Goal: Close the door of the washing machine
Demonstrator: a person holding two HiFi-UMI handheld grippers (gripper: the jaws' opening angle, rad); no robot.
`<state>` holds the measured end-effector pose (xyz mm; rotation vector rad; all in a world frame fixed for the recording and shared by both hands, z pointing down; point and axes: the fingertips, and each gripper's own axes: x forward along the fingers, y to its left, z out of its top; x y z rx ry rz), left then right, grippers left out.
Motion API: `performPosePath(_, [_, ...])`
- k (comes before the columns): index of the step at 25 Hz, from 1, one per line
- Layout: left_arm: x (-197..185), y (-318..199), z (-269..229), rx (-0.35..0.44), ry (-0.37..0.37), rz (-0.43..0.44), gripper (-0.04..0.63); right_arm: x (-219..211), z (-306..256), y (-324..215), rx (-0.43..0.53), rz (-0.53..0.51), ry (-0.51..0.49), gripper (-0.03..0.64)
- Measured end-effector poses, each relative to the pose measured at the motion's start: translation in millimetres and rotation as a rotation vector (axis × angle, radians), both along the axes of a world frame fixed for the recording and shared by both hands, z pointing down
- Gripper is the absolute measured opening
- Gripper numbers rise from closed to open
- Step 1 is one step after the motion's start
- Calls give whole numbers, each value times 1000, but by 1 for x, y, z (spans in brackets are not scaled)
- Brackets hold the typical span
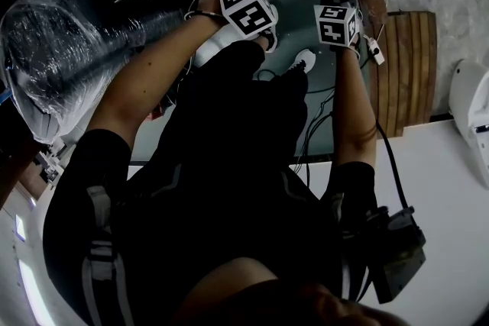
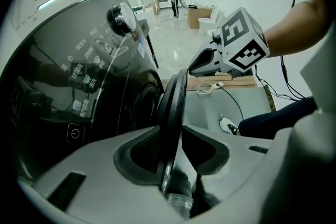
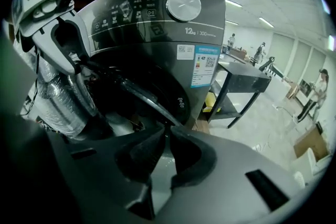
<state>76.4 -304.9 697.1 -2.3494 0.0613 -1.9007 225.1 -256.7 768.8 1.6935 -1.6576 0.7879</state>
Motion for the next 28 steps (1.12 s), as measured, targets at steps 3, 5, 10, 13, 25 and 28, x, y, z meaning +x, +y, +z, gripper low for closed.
performPosePath(3, [0, -3, 0, 21, 13, -8, 130, 1, 2, -8, 14, 40, -36, 21])
performPosePath(5, [1, -7, 0, 47, 29, -13, 129, 6, 6, -13, 14, 62, -47, 21])
performPosePath(10, [4, -17, -2, 52, 59, -59, 129, 16, 10, -29, 26, 101, -89, 6])
performPosePath(13, [6, -20, -6, 58, 67, -81, 129, 19, 11, -37, 40, 110, -109, 5])
performPosePath(25, [8, -35, -10, 88, 96, -141, 127, 34, 22, -64, 56, 220, -228, 5])
performPosePath(28, [6, -42, -14, 57, 126, -218, 127, 32, 23, -74, 64, 231, -258, 5])
